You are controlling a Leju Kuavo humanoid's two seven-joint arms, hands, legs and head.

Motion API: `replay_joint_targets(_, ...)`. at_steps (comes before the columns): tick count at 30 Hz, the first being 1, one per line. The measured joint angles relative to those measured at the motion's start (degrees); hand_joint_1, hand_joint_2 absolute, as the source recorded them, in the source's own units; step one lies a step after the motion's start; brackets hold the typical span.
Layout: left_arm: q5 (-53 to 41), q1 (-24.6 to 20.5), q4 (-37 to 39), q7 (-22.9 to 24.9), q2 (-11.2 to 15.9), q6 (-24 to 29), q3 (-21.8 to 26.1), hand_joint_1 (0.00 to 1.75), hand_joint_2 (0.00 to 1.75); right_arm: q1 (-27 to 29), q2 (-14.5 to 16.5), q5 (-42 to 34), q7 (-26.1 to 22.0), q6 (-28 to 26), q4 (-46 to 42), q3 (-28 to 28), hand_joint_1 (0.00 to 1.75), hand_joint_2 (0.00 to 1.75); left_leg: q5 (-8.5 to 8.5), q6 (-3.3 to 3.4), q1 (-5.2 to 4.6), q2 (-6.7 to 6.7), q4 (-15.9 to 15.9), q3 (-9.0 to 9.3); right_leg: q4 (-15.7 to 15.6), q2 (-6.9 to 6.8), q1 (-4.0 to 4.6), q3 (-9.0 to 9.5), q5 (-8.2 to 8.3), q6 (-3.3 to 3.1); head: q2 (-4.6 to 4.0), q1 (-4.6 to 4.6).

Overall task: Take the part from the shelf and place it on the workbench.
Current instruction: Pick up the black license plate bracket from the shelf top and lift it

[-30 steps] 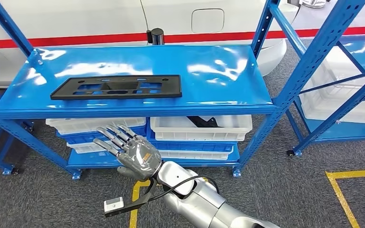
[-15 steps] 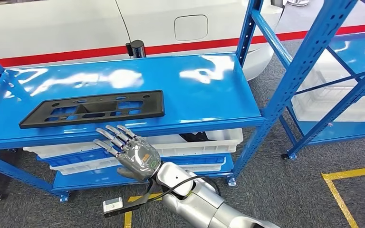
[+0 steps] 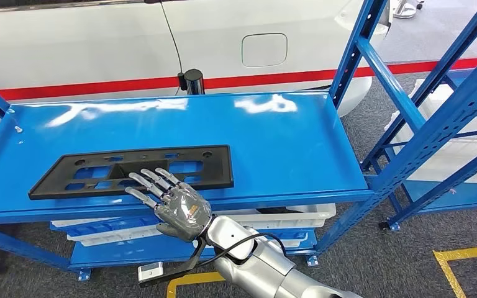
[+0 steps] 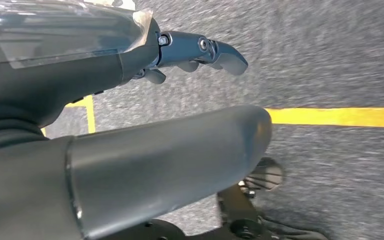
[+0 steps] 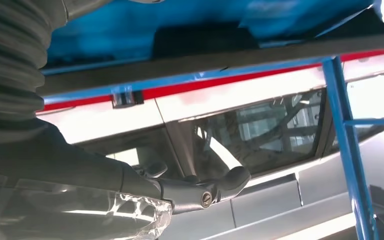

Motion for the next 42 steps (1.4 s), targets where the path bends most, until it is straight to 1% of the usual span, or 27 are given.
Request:
replay_joint_targets(1, -0.17, -0.01, 0.02, -0.02, -0.01, 0.32, 0.01, 0.0, 0.0, 0.04, -0.05, 0.11, 0.05, -0.03, 0.04, -0.04, 0.0, 1.75, -0.75, -0.34, -0.08, 0.04, 0.02, 0.54, -1.39, -0.27, 0.11, 0.27, 2.62, -0.39, 0.0, -0.06)
replay_joint_targets(2, -0.38, -0.09, 0.04, -0.04, -0.04, 0.65, 0.01, 0.0, 0.0, -0.03, -0.04, 0.25, 0.14, -0.06, 0.06, -0.1, 0.0, 1.75, -1.31, -0.61, -0.11, 0.12, 0.12, 1.21, -1.75, -0.39, 0.25, 0.48, 3.76, -1.23, 0.0, -0.09)
replay_joint_targets(3, -0.62, -0.17, 0.04, -0.04, -0.09, 0.94, 0.01, 0.0, 0.0, -0.2, 0.05, 0.44, 0.24, -0.09, 0.04, -0.17, 0.0, 1.75, -1.52, -0.87, -0.05, 0.24, 0.16, 1.39, -1.69, -0.19, 0.35, 0.92, 3.7, -2.3, 0.0, -0.12)
replay_joint_targets(4, -0.85, -0.3, 0.04, -0.02, -0.13, 1.17, 0.01, 0.0, 0.0, -0.37, 0.14, 0.64, 0.36, -0.13, 0.0, -0.27, 0.0, 1.75, -1.56, -1.03, 0.1, 0.35, 0.9, 1.4, -1.79, 0.05, 0.27, 1.21, 3.53, -3.02, 0.0, -0.19)
replay_joint_targets(5, -0.98, -0.48, 0.04, -0.07, -0.21, 1.32, -0.02, 0.0, 0.0, -0.54, 0.24, 0.81, 0.52, -0.16, -0.03, -0.34, 0.0, 1.75, -1.69, -1.16, 0.21, 0.4, 2.5, 0.71, -1.86, 0.21, 0.2, 1.59, 3.26, -3.6, 0.0, -0.18)
replay_joint_targets(6, -1.09, -0.64, 0.04, -0.13, -0.3, 1.46, -0.05, 0.0, 0.0, -0.63, 0.32, 0.99, 0.71, -0.2, -0.04, -0.38, 0.0, 1.75, -2.15, -1.31, 0.3, 0.42, 5.01, -0.71, -1.92, 0.34, 0.12, 2.01, 2.97, -4.13, 0.0, -0.2)
replay_joint_targets(7, -1.2, -0.73, 0.04, -0.2, -0.37, 1.58, -0.08, 0.0, 0.0, -0.62, 0.35, 1.23, 0.93, -0.25, -0.04, -0.42, 0.0, 1.75, -3.32, -1.49, 0.35, 0.4, 8.54, -2.93, -1.98, 0.39, 0.12, 2.36, 2.62, -4.61, 0.0, -0.2)
replay_joint_targets(8, -1.37, -0.73, 0.05, -0.27, -0.43, 1.7, -0.09, 0.0, 0.0, -0.59, 0.36, 1.56, 1.29, -0.32, -0.03, -0.45, 0.0, 1.75, -4.91, -1.67, 0.37, 0.4, 12.16, -5.43, -1.98, 0.45, 0.21, 2.65, 2.3, -5.03, 0.0, -0.21)
replay_joint_targets(9, -1.54, -0.69, 0.05, -0.31, -0.46, 1.78, -0.08, 0.0, 0.0, -0.54, 0.35, 2.01, 1.72, -0.42, -0.02, -0.49, 0.0, 1.75, -6.36, -1.84, 0.38, 0.39, 15.11, -7.84, -1.98, 0.55, 0.31, 2.96, 2.01, -5.32, 0.0, -0.2)
replay_joint_targets(10, -1.71, -0.65, 0.06, -0.32, -0.46, 1.83, -0.06, 0.0, 0.0, -0.49, 0.34, 2.51, 2.21, -0.54, -0.01, -0.54, 0.0, 1.75, -6.98, -1.95, 0.39, 0.39, 16.77, -9.76, -1.98, 0.68, 0.41, 3.31, 1.7, -5.46, 0.0, -0.21)
replay_joint_targets(11, -1.86, -0.62, 0.06, -0.33, -0.46, 1.85, -0.04, 0.0, 0.0, -0.48, 0.34, 2.97, 2.79, -0.66, -0.01, -0.61, 0.0, 1.75, -6.14, -1.98, 0.4, 0.4, 16.41, -10.72, -1.97, 0.81, 0.46, 3.72, 1.39, -5.47, 0.0, -0.21)
replay_joint_targets(12, -1.95, -0.63, 0.06, -0.36, -0.46, 1.86, -0.03, 0.0, 0.0, -0.49, 0.35, 3.36, 3.32, -0.75, -0.01, -0.67, 0.0, 1.75, -3.98, -1.93, 0.41, 0.41, 14.22, -10.72, -1.97, 0.91, 0.47, 4.17, 1.09, -5.38, 0.0, -0.21)
replay_joint_targets(13, -2.05, -0.65, 0.06, -0.38, -0.46, 1.88, -0.02, 0.0, 0.0, -0.54, 0.38, 3.72, 3.87, -0.82, 0.0, -0.74, 0.0, 1.75, -0.98, -1.81, 0.42, 0.42, 10.65, -9.94, -1.97, 0.99, 0.47, 4.63, 0.8, -5.22, 0.0, -0.21)
replay_joint_targets(14, -2.13, -0.69, 0.06, -0.41, -0.47, 1.92, -0.02, 0.0, 0.0, -0.59, 0.42, 4.09, 4.39, -0.88, 0.03, -0.8, 0.0, 1.75, 1.35, -1.63, 0.36, 0.45, 7.32, -9.1, -1.97, 1.03, 0.53, 5.07, 0.58, -5.03, 0.0, -0.2)
replay_joint_targets(15, -2.18, -0.75, 0.06, -0.43, -0.5, 1.95, -0.02, 0.0, 0.0, -0.66, 0.44, 4.42, 4.81, -0.96, 0.09, -0.87, 0.0, 1.75, 2.33, -1.34, 0.21, 0.49, 4.9, -8.47, -1.98, 1.09, 0.6, 5.33, 0.42, -4.78, 0.0, -0.2)
replay_joint_targets(16, -2.24, -0.79, 0.06, -0.44, -0.52, 1.98, -0.02, 0.0, 0.0, -0.71, 0.47, 4.7, 5.12, -1.03, 0.16, -0.95, 0.0, 1.75, 2.76, -0.97, 0.02, 0.51, 3.59, -8.14, -1.99, 1.14, 0.7, 5.45, 0.27, -4.45, 0.0, -0.19)
replay_joint_targets(17, -2.26, -0.79, 0.06, -0.44, -0.56, 2.03, -0.01, 0.0, 0.0, -0.74, 0.51, 4.88, 5.29, -1.09, 0.25, -1.03, 0.0, 1.75, 2.98, -0.74, -0.12, 0.52, 3.35, -8.15, -1.91, 1.16, 0.88, 5.4, -0.01, -4.28, 0.0, -0.2)
replay_joint_targets(18, -2.27, -0.78, 0.07, -0.44, -0.62, 2.07, 0.01, 0.0, 0.0, -0.76, 0.52, 4.97, 5.36, -1.13, 0.32, -1.1, 0.0, 1.75, 3.12, -0.76, -0.19, 0.51, 3.22, -8.09, -1.86, 1.16, 0.98, 5.32, -0.27, -4.39, 0.0, -0.18)
replay_joint_targets(20, -2.28, -0.73, 0.08, -0.43, -0.71, 2.15, 0.03, 0.0, 0.0, -0.75, 0.56, 5.04, 5.4, -1.16, 0.38, -1.19, 0.0, 1.75, 4.16, -1.14, -0.12, 0.47, 2.94, -7.89, -1.74, 1.13, 1.16, 5.26, -0.68, -4.9, 0.0, -0.12)
replay_joint_targets(21, -2.28, -0.74, 0.08, -0.43, -0.74, 2.16, 0.03, 0.0, 0.0, -0.75, 0.56, 5.04, 5.4, -1.16, 0.39, -1.19, 0.0, 1.75, 3.89, -1.31, -0.12, 0.47, 2.95, -7.86, -1.77, 1.12, 1.15, 5.32, -0.68, -5.12, 0.0, -0.09)
replay_joint_targets(27, -2.28, -0.75, 0.08, -0.43, -0.73, 2.17, 0.03, 0.0, 0.0, -0.77, 0.57, 5.03, 5.43, -1.18, 0.39, -1.21, 0.0, 1.75, 4.05, -1.23, -0.14, 0.44, 2.96, -7.86, -1.78, 1.11, 1.14, 5.34, -0.6, -5.14, 0.0, -0.12)
replay_joint_targets(29, -2.28, -0.77, 0.08, -0.44, -0.73, 2.23, 0.03, 0.0, 0.0, -0.8, 0.55, 5.02, 5.47, -1.2, 0.44, -1.25, 0.0, 1.75, 4.23, -0.77, -0.28, 0.39, 2.96, -7.85, -1.84, 1.06, 1.11, 5.38, -0.54, -5.06, 0.0, -0.15)
replay_joint_targets(31, -2.28, -0.78, 0.08, -0.45, -0.79, 2.32, 0.04, 0.0, 0.0, -0.83, 0.54, 5.01, 5.5, -1.21, 0.61, -1.32, 0.0, 1.75, 4.28, -0.31, -0.46, 0.34, 2.98, -7.86, -2.12, 1.0, 1.03, 5.69, -0.4, -4.73, 0.0, -0.15)
replay_joint_targets(32, -2.3, -0.77, 0.08, -0.45, -0.83, 2.35, 0.05, 0.0, 0.0, -0.86, 0.54, 5.03, 5.57, -1.21, 0.7, -1.37, 0.0, 1.75, 4.25, -0.2, -0.5, 0.33, 2.98, -7.88, -2.3, 0.99, 0.98, 5.87, -0.33, -4.58, 0.0, -0.16)
replay_joint_targets(33, -2.43, -0.77, 0.08, -0.45, -0.87, 2.45, 0.08, 0.0, 0.0, -0.89, 0.55, 5.47, 5.99, -1.23, 0.86, -1.47, 0.0, 1.75, 4.17, -0.07, -0.53, 0.32, 2.99, -7.89, -2.49, 0.98, 0.92, 6.03, -0.29, -4.29, 0.0, -0.15)
replay_joint_targets(36, -2.9, -0.79, 0.08, -0.37, -0.91, 2.87, 0.19, 0.0, 0.0, -0.96, 0.59, 7.96, 8.27, -1.41, 1.31, -1.69, 0.0, 1.75, 3.99, 0.13, -0.55, 0.33, 2.99, -7.9, -2.65, 0.98, 0.84, 6.08, -0.4, -3.81, 0.0, -0.15)
replay_joint_targets(42, -3.21, -0.81, 0.08, -0.14, -0.96, 3.54, 0.71, 0.0, 0.0, -1.17, 0.89, 14.73, 15.07, -1.69, 2.3, -1.66, 0.0, 1.75, 3.97, 0.11, -0.45, 0.33, 2.93, -7.89, -2.65, 0.98, 0.92, 6.02, -0.41, -3.81, 0.0, -0.15)
